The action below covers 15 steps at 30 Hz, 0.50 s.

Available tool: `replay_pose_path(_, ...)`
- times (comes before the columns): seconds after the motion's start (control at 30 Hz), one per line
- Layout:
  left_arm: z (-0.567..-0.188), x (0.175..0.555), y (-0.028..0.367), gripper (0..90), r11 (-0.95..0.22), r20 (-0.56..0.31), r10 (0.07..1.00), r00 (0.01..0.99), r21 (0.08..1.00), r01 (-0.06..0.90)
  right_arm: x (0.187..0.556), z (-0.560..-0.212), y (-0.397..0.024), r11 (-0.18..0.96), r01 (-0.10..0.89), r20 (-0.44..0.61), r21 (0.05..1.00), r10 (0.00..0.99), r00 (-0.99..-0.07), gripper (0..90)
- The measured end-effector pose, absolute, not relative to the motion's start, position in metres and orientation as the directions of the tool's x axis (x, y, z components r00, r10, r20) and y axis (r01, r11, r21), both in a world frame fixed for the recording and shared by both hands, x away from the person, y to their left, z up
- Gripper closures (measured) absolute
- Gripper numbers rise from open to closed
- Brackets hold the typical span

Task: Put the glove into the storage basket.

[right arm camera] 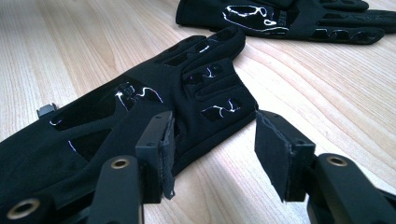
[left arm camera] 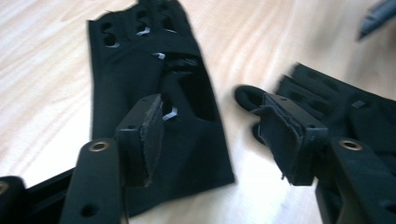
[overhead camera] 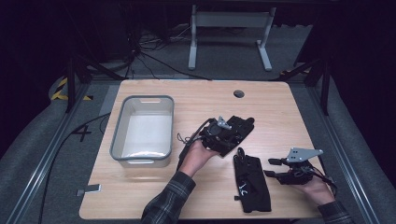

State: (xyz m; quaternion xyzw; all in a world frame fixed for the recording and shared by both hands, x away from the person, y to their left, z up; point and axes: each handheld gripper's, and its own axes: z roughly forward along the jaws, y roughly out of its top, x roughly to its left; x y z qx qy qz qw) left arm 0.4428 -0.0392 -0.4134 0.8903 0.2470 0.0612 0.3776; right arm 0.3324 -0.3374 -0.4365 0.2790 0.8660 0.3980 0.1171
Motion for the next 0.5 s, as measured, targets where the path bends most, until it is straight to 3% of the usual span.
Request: replay_pose_path(0.5, -0.427, 0.493, -0.039, 52.4, -0.576, -0.077, 0.574, 0.815, 0.670, 0.468, 0.332, -0.437, -0.337, 0.532, 0.389, 0.016, 0.752, 0.575, -0.818, 48.4)
